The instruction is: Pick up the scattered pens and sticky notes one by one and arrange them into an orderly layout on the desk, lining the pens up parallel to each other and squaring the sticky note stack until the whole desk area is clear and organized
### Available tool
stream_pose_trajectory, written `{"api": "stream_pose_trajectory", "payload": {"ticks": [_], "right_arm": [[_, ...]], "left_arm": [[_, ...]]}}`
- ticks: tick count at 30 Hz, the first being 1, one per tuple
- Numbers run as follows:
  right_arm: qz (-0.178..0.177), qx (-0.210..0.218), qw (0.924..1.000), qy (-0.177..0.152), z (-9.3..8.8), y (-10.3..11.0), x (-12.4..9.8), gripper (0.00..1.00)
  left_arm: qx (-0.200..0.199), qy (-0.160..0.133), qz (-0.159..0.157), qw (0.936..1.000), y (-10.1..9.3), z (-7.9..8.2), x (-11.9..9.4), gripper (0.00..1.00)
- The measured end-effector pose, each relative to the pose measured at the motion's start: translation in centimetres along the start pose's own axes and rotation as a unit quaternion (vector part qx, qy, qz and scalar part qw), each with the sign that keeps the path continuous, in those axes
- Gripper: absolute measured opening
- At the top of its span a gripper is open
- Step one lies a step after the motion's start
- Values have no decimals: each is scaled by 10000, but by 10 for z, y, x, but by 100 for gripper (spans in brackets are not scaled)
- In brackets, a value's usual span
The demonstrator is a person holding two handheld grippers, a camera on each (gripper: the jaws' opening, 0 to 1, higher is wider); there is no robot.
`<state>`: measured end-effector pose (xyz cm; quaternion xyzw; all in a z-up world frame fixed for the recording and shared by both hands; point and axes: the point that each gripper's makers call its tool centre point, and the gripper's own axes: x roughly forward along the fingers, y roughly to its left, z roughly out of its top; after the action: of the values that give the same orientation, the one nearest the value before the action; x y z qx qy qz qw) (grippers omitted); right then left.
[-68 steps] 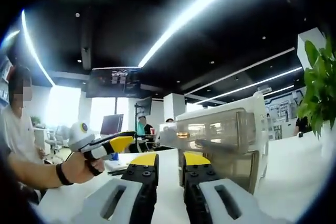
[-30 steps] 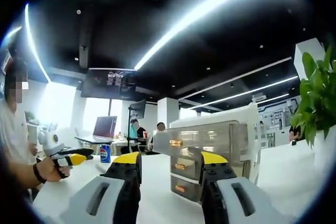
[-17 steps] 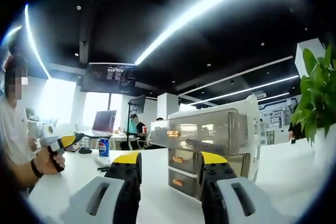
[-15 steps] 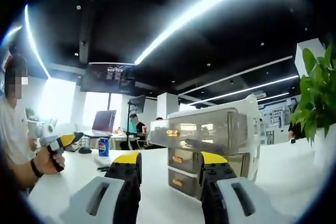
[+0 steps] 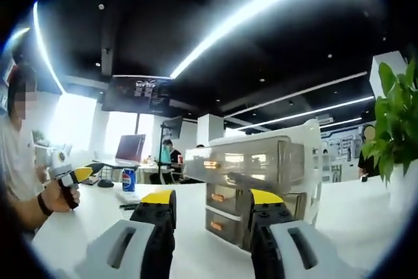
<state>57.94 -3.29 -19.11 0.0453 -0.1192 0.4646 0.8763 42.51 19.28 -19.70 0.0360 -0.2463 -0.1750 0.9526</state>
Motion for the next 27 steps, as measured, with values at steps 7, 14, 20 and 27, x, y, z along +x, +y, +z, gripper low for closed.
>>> {"api": "stream_pose_trajectory", "payload": {"ticks": [7, 14, 20, 27], "right_arm": [[-41, 90, 10000, -14, -2, 2, -3, 45], [21, 70, 10000, 28, -5, 5, -5, 45], [147, 72, 9998, 96, -7, 7, -5, 46], [242, -109, 9994, 212, -11, 8, -3, 46]], "left_arm": [[254, 177, -50, 9995, -4, -5, 1, 35], [346, 118, -20, 9993, -5, -2, 0, 36], [490, 148, -167, 9985, -13, -1, 5, 36], [1305, 242, -161, 9910, 0, 10, 6, 36]]}}
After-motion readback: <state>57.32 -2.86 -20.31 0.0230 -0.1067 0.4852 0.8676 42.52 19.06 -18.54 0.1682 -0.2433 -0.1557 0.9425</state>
